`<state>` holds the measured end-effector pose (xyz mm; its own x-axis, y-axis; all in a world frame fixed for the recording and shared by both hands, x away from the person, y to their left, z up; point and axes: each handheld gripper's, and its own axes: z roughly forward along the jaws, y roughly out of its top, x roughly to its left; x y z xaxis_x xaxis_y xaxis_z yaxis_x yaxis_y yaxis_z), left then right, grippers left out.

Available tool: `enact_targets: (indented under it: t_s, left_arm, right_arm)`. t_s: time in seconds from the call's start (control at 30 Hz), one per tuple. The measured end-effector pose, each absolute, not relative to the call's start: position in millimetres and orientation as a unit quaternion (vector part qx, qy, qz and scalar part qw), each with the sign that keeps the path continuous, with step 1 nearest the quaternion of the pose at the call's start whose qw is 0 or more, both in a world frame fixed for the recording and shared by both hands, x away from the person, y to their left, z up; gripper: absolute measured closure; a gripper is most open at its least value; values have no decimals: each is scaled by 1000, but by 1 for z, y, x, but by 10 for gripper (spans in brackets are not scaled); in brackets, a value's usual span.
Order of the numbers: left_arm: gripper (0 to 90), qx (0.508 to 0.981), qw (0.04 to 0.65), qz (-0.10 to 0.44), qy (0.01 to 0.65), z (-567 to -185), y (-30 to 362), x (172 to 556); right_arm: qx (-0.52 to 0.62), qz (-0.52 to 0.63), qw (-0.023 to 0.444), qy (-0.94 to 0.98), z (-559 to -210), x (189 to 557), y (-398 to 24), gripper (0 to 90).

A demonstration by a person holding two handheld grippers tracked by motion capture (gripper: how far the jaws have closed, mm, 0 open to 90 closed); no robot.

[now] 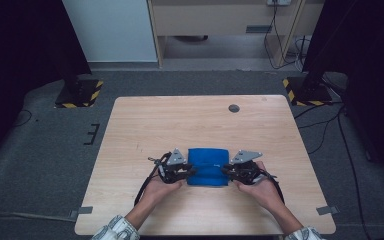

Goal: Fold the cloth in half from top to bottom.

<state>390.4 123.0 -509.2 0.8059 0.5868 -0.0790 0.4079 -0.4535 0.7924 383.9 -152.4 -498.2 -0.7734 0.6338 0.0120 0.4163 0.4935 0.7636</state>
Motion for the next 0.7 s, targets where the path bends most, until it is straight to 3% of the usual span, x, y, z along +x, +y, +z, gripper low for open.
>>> enact_targets:
  t_s: [0.7]
  left_arm:
    - [622,843,438,102,294,-512,125,387]
  right_arm:
    - [308,395,131,856,-502,379,-154,741]
